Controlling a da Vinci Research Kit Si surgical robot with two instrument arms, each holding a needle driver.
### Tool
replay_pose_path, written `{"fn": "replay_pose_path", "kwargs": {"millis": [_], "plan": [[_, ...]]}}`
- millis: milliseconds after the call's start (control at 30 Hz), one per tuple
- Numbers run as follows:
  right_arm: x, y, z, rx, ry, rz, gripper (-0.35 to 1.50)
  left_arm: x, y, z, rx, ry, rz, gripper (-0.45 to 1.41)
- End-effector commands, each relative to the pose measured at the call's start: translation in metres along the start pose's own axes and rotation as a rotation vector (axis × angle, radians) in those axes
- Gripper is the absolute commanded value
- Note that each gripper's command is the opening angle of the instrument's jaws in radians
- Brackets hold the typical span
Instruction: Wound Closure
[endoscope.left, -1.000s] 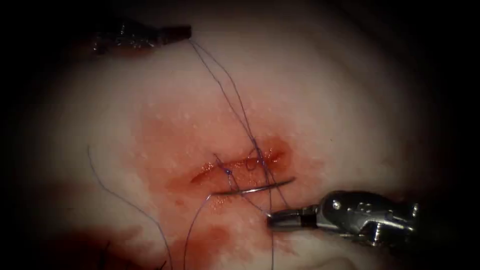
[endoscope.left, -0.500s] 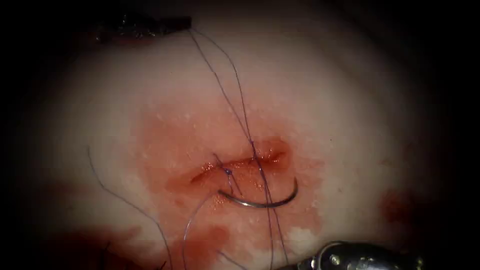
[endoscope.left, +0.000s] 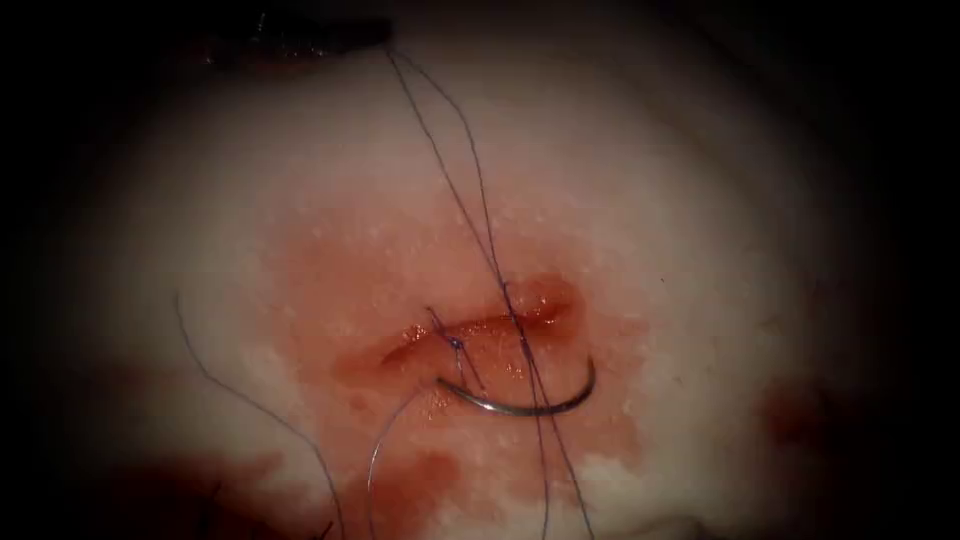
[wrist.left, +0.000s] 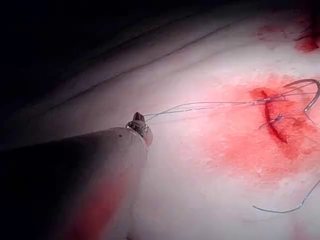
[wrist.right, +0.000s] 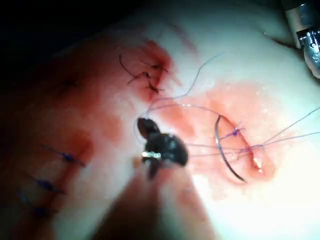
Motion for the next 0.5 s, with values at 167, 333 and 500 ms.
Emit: {"fn": "replay_pose_path", "kwargs": {"millis": [167, 333, 500], "plan": [[-0.0007, -0.0018, 0.0019, 0.024, 0.0, -0.004, -0.35, 0.0, -0.0002, 0.0009, 0.003, 0.0, 0.0, -0.45], [-0.0021, -0.0022, 0.0031, 0.052, -0.014, 0.013, -0.35, 0.0001, -0.0001, 0.001, 0.005, -0.002, 0.0, -0.45], [-0.0024, -0.0022, 0.0034, 0.082, -0.025, 0.015, -0.35, 0.0002, 0.0, 0.0009, 0.005, -0.004, -0.001, -0.45]]}}
